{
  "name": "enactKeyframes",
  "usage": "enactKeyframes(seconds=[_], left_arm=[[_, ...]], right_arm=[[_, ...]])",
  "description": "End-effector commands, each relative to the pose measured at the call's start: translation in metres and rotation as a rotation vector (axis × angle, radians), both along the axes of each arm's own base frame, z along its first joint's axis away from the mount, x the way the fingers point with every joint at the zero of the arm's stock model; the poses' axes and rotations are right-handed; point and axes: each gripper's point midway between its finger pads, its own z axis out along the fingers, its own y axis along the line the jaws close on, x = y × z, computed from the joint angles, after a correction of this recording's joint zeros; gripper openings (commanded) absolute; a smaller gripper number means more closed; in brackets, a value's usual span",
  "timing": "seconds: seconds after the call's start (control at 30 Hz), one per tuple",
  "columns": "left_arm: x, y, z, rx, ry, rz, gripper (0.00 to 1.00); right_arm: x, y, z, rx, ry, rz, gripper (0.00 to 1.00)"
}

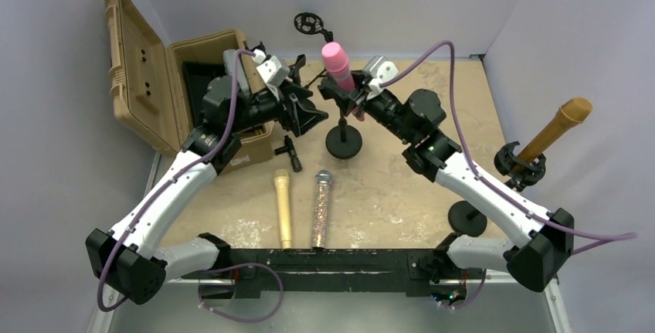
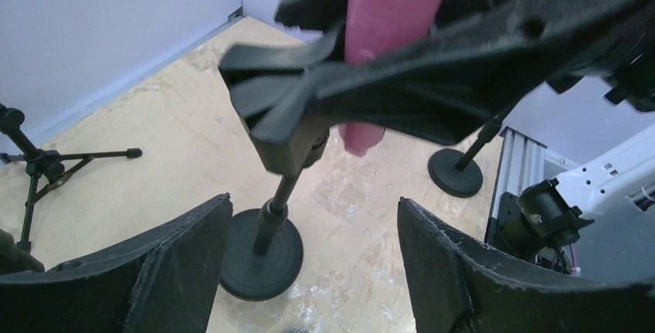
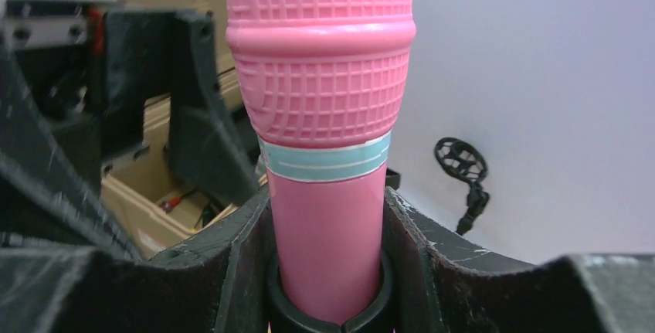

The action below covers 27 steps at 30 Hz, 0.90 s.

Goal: Remove the microphone from the stand

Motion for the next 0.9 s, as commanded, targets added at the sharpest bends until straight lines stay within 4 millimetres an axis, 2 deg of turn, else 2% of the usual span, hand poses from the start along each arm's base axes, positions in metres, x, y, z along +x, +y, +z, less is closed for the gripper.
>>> enactKeyframes(seconds=[0.0, 0.17, 0.33, 0.43, 0.53, 0.67, 0.83, 0.87], left_arm=[[0.009, 0.007, 0.017, -0.079, -0.068, -0.044, 0.77], [0.021, 0.016, 0.015, -0.059, -0.085, -0.014, 0.8], [0.031, 0.01, 0.005, -0.015, -0.095, -0.035, 0.85], [0.04, 0.003, -0.003, -0.021, -0.193, -0.099, 0.85], [0.052, 0.01, -0.009, -0.08, -0.255, -0.08, 0.87], [0.054, 0.015, -0.011, -0.085, -0.247, -0.147, 0.87], [0.057, 0.016, -0.03, -0.016, -0.242, -0.156, 0.83], [0.056, 0.015, -0.033, -0.014, -0.236, -0.161, 0.83]], right_arm=[[-0.014, 0.01, 0.028, 0.014, -0.216, 0.127, 0.0], [-0.007, 0.013, 0.018, -0.005, -0.2, 0.139, 0.0], [-0.012, 0.016, 0.012, -0.021, -0.21, 0.192, 0.0], [-0.016, 0.016, 0.009, -0.026, -0.214, 0.228, 0.0], [-0.02, 0.018, 0.007, -0.026, -0.221, 0.266, 0.0], [-0.021, 0.018, 0.0, -0.036, -0.218, 0.295, 0.0], [-0.013, 0.019, -0.009, -0.054, -0.195, 0.298, 0.0], [-0.01, 0.017, -0.009, -0.051, -0.187, 0.279, 0.05]])
